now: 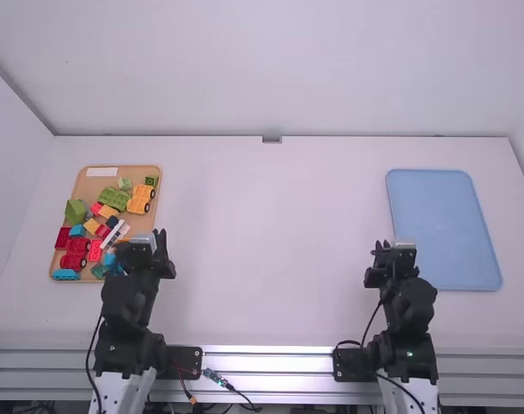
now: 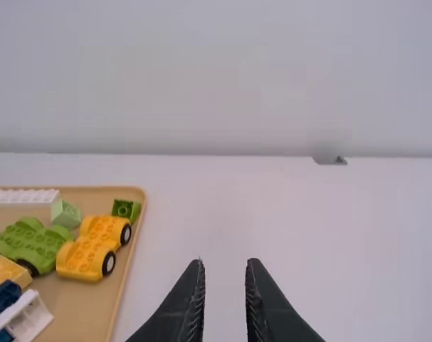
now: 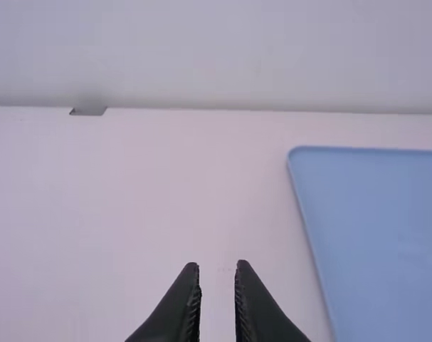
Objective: Assemble lego blocks to make yellow taxi
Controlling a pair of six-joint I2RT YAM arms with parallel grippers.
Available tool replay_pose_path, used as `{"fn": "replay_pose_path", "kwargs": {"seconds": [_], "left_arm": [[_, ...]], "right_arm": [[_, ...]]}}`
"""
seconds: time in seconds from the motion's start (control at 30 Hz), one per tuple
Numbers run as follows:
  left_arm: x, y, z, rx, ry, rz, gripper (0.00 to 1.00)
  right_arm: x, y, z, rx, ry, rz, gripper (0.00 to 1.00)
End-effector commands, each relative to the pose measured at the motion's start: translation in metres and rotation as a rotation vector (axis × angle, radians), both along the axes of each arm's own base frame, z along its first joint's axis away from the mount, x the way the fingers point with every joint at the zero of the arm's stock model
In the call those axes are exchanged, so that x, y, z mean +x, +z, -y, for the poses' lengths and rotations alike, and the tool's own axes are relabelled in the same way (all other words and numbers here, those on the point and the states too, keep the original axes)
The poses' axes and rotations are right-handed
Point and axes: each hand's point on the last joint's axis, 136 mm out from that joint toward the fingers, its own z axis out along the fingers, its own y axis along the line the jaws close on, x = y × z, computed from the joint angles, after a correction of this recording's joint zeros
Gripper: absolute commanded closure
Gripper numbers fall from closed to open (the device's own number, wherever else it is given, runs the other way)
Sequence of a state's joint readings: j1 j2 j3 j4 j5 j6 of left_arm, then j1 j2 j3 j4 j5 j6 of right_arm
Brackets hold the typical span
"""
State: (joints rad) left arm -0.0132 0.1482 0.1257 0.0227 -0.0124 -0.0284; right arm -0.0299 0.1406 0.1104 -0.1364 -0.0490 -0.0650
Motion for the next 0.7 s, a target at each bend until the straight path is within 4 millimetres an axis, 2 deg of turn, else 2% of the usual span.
{"fn": "replay_pose_path", "kwargs": {"seconds": [0.0,0.23,0.5,0.57,0.6,0.67], "left_arm": [[0.001,0.022,0.001,-0.007,-0.002,0.039,0.83],[0.006,0.054,0.0,-0.087,0.007,0.071,0.74],[0.016,0.09,0.001,-0.088,0.005,0.101,0.63],[0.021,0.109,0.001,-0.089,0.005,0.132,0.58],[0.021,0.109,0.001,-0.089,0.005,0.132,0.58],[0.026,0.125,0.001,-0.09,0.002,0.163,0.53]], "right_arm": [[0.0,0.019,0.0,-0.03,0.01,0.023,0.84],[0.006,0.046,-0.006,-0.036,0.034,0.078,0.79],[0.011,0.072,-0.018,-0.063,0.089,0.133,0.74],[0.012,0.082,-0.024,-0.042,0.105,0.152,0.72],[0.012,0.082,-0.024,-0.042,0.105,0.152,0.72],[0.014,0.089,-0.024,-0.033,0.102,0.163,0.7]]}}
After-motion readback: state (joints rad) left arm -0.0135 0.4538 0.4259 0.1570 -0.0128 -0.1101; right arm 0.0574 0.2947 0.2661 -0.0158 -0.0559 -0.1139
